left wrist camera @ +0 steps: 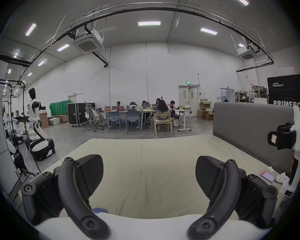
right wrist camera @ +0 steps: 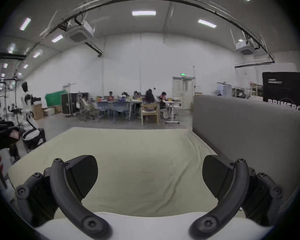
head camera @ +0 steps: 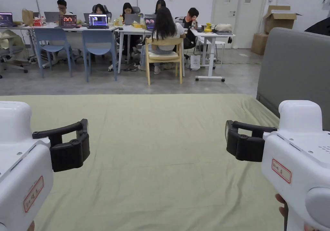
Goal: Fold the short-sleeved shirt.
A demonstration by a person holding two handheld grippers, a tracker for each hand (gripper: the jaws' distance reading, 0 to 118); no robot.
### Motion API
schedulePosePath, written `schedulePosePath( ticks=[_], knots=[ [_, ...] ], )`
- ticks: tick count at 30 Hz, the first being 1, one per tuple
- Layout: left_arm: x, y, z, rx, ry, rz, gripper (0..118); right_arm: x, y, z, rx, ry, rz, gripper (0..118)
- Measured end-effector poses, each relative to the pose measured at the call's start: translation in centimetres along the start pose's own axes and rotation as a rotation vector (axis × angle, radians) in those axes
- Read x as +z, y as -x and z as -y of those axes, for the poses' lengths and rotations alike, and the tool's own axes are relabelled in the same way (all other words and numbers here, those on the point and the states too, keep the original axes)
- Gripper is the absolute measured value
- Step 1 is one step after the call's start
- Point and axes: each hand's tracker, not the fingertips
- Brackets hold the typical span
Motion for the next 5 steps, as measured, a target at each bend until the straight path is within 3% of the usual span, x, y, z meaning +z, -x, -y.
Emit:
schedulePosePath(
  ticks=[2, 5],
  knots=[
    [0.03, 0.01, -0.02, -0.003, -0.002, -0.005, 114, -0.35, 0.00, -0.20, -0.043, 0.073, 0.042, 118],
    [0.09, 0.08, -0.12, 0.008, -0.008, -0.007, 114, -0.64, -0.54, -0.01, -0.057, 0.108, -0.073, 118]
  ],
)
